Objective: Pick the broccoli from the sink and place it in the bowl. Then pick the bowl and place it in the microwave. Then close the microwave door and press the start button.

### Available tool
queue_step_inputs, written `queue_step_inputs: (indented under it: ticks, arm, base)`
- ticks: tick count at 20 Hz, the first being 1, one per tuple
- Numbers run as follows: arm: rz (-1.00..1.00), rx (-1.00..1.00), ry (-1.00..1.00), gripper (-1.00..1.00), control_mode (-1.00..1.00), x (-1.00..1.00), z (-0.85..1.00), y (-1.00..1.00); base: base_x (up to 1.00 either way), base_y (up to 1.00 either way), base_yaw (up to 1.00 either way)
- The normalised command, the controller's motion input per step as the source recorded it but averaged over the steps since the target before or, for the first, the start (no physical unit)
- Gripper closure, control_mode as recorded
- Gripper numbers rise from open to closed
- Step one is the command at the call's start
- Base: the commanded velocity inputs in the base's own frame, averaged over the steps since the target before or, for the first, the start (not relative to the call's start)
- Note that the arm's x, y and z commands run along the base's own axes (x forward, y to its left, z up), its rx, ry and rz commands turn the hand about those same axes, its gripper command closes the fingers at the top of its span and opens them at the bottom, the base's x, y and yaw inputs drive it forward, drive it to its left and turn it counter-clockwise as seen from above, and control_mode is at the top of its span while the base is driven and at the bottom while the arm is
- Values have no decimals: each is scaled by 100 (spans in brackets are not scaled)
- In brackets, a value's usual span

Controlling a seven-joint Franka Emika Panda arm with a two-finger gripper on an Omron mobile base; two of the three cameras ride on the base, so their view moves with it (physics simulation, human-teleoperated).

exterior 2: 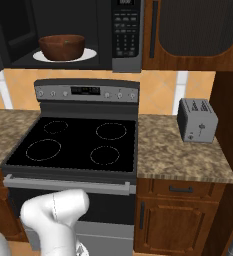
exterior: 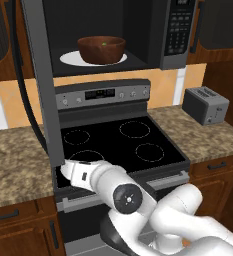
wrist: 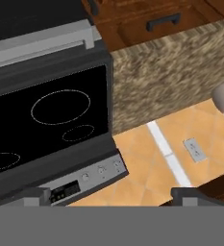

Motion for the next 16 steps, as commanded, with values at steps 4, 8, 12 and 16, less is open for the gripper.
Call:
queue_step_inputs:
  ticks: [4, 8, 12, 16]
  arm:
    - [-3, -6, -9, -100, -100, -41, 7, 81]
    - [-5, -3, -13, -100, -100, -20, 20, 75]
    - [-10, 1, -16, -100, -100, -3, 14, 57]
    - [-12, 6, -15, -100, -100, -1, 15, 38]
  base:
    - [0, 0, 0]
    - [0, 0, 0]
    - [0, 0, 0]
    - [0, 0, 0]
